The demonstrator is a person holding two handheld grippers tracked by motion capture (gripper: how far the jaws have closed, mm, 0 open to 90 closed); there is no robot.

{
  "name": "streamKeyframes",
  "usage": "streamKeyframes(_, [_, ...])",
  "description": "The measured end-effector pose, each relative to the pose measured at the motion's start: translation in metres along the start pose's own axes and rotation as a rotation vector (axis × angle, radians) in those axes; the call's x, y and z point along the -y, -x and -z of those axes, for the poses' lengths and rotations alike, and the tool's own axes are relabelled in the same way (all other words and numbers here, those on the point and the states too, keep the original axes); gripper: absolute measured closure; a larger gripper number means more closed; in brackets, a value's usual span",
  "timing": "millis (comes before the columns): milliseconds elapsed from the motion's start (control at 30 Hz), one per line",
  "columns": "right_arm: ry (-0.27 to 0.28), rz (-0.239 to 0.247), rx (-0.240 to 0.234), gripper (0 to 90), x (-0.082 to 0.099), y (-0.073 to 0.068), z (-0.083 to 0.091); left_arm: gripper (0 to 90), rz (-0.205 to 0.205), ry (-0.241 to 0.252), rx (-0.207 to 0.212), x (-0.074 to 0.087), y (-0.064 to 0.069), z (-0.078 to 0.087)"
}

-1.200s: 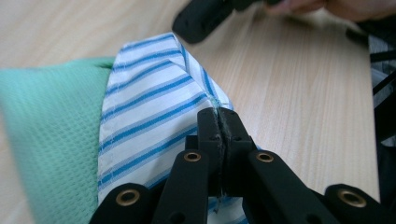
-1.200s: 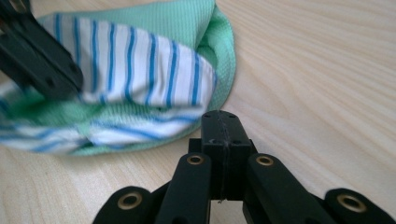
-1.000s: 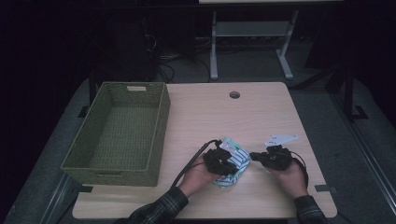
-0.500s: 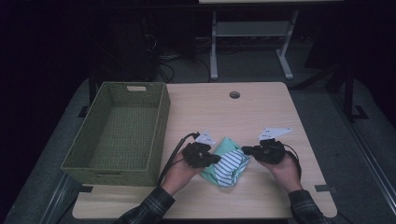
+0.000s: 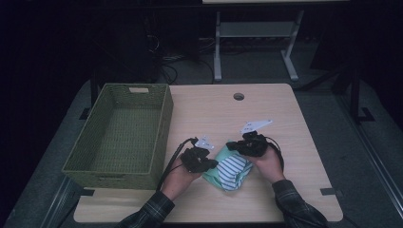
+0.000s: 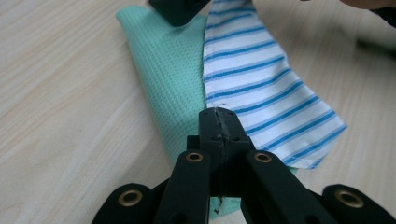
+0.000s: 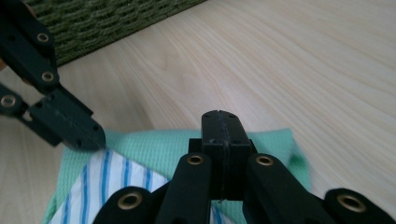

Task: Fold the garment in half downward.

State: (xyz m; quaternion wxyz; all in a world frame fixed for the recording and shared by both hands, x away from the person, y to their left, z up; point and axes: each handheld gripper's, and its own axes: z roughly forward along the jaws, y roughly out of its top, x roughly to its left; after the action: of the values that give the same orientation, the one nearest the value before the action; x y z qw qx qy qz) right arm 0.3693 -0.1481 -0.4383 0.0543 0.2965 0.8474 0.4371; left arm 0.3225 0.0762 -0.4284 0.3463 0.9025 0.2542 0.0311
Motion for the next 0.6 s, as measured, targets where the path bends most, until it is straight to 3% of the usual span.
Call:
streamKeyframes(67, [-0.032,-0.003,-0.005,89.8,-0.002,0.0,-0.013,89.6,-0.01,-0.027,-0.017,0.002,-0.003,-0.004])
streamKeyframes(167, [-0.056,0.003,0.006,89.8,0.0,0.002,-0.021,89.7,-0.004,-0.04,-0.024,0.003,-0.004,-0.008])
streamKeyframes(333, [-0.1,-0.027,0.027,89.9,0.01,0.01,-0.03,89.7,-0.008,-0.12,-0.047,0.008,-0.011,-0.019])
streamKeyframes(500, [-0.115,-0.014,0.042,90.0,0.015,0.011,-0.029,89.8,-0.013,-0.126,-0.064,0.008,-0.012,-0.019])
streamKeyframes(600, [-0.111,-0.008,0.049,89.8,0.014,0.009,-0.027,89.7,-0.009,-0.119,-0.054,0.007,-0.013,-0.017])
